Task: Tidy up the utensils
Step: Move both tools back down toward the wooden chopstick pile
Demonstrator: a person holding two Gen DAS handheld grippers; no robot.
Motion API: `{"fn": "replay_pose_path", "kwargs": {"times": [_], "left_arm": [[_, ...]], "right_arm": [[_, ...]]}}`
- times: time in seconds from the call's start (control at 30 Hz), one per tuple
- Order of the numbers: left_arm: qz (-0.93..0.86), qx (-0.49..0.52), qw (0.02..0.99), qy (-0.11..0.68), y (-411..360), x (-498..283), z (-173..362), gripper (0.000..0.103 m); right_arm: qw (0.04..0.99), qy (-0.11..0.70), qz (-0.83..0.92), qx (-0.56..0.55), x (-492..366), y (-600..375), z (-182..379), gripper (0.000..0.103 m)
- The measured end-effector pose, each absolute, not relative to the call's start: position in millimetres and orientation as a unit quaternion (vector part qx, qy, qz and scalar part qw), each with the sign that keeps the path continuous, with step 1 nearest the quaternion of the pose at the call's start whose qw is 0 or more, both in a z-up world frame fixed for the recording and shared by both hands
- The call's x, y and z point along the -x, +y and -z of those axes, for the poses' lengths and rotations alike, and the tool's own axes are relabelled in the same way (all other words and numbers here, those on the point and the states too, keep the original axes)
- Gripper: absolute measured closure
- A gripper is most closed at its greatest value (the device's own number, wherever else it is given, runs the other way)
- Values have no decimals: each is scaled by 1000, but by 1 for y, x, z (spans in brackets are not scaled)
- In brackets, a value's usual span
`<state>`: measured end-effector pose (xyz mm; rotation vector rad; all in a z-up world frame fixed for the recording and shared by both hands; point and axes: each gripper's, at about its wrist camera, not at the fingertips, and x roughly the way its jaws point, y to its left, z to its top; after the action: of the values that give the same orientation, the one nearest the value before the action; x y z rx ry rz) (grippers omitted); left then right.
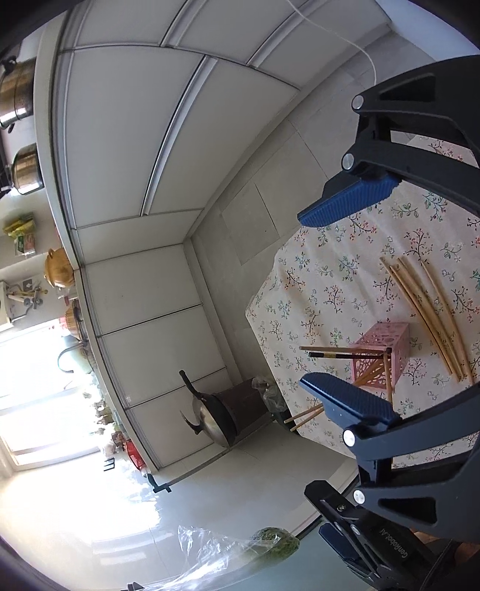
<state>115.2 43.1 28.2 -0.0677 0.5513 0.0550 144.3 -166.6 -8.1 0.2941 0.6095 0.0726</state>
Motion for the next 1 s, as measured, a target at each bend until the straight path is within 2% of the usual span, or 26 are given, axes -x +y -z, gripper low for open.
{"fn": "replay_pose_path", "kwargs": {"times": [0.23, 0.5, 0.73, 0.87, 1.0], "left_arm": [[-25, 19, 957, 289, 36, -114, -16, 7], [39, -9, 946, 322, 16, -114, 1, 7], [179, 5, 893, 413, -6, -124, 37, 7], [240, -35, 860, 449, -39, -121, 58, 7], [283, -116, 824, 477, -83, -108, 90, 7]], "right_arm": [[933, 318, -21, -170, -134, -190, 25, 7], [909, 346, -7, -231, -104, -228, 56, 7], [856, 387, 32, -341, -80, -288, 101, 7], [826, 367, 51, -425, -68, -324, 110, 7], [822, 351, 58, -445, -63, -338, 108, 7]]}}
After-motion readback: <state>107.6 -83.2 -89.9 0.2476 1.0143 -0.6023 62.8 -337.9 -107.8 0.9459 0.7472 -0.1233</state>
